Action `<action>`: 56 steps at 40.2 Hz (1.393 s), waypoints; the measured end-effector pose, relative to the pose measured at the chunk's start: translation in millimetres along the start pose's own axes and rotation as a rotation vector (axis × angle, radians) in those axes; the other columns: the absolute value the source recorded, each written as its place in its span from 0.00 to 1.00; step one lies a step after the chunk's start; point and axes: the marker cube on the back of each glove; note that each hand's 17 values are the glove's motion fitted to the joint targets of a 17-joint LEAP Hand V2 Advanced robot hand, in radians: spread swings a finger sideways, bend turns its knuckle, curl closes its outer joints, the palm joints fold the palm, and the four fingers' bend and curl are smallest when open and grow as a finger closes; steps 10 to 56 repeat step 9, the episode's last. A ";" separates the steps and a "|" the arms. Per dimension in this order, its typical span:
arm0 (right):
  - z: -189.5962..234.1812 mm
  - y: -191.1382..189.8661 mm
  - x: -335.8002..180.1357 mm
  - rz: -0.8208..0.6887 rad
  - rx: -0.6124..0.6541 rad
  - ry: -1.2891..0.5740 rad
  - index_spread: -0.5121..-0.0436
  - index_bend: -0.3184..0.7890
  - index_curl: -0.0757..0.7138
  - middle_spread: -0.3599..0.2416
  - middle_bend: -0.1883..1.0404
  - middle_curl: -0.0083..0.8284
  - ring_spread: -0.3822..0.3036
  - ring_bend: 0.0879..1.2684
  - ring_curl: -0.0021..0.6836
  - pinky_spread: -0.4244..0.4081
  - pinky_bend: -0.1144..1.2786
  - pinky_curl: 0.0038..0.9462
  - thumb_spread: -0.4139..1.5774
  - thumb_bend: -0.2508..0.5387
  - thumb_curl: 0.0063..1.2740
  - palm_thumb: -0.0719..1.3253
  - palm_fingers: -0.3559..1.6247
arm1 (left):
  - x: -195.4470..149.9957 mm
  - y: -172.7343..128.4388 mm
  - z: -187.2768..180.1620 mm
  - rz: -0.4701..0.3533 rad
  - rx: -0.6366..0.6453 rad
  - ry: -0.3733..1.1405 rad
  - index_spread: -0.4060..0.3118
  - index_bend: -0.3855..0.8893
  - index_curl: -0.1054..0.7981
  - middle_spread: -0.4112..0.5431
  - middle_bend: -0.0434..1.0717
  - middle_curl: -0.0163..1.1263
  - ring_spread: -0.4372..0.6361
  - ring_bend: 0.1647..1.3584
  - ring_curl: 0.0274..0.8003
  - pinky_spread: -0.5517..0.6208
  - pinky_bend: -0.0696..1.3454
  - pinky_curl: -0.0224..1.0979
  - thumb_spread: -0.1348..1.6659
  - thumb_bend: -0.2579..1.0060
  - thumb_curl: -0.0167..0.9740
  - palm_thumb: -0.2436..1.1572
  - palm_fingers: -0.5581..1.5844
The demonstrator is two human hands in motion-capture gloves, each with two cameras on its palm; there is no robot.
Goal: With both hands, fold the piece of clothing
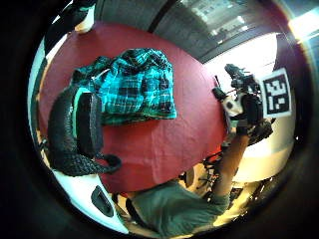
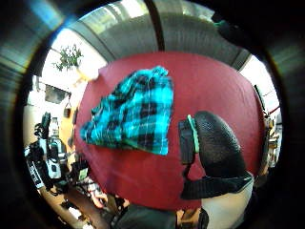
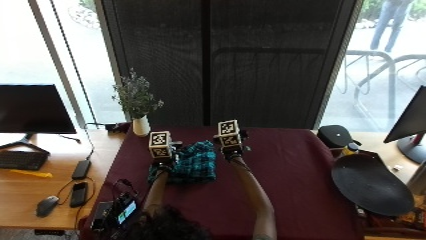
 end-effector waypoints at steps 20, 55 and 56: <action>21.5 0.6 21.5 0.045 0.091 -0.082 0.36 0.42 0.47 0.52 0.29 0.41 0.68 0.11 0.46 0.77 0.52 0.35 0.84 0.30 0.32 0.51 0.35 | 33.2 1.7 4.0 0.060 -0.018 0.019 0.42 0.42 0.50 0.39 0.21 0.38 0.58 0.28 0.39 0.75 0.30 0.34 0.87 0.27 0.31 0.51 0.45; 21.5 0.6 21.5 0.045 0.091 -0.082 0.36 0.42 0.47 0.52 0.29 0.41 0.68 0.11 0.46 0.77 0.52 0.35 0.84 0.30 0.32 0.51 0.35 | 33.2 1.7 4.0 0.060 -0.018 0.019 0.42 0.42 0.50 0.39 0.21 0.38 0.58 0.28 0.39 0.75 0.30 0.34 0.87 0.27 0.31 0.51 0.45; 21.5 0.6 21.5 0.045 0.091 -0.082 0.36 0.42 0.47 0.52 0.29 0.41 0.68 0.11 0.46 0.77 0.52 0.35 0.84 0.30 0.32 0.51 0.35 | 33.2 1.7 4.0 0.060 -0.018 0.019 0.42 0.42 0.50 0.39 0.21 0.38 0.58 0.28 0.39 0.75 0.30 0.34 0.87 0.27 0.31 0.51 0.45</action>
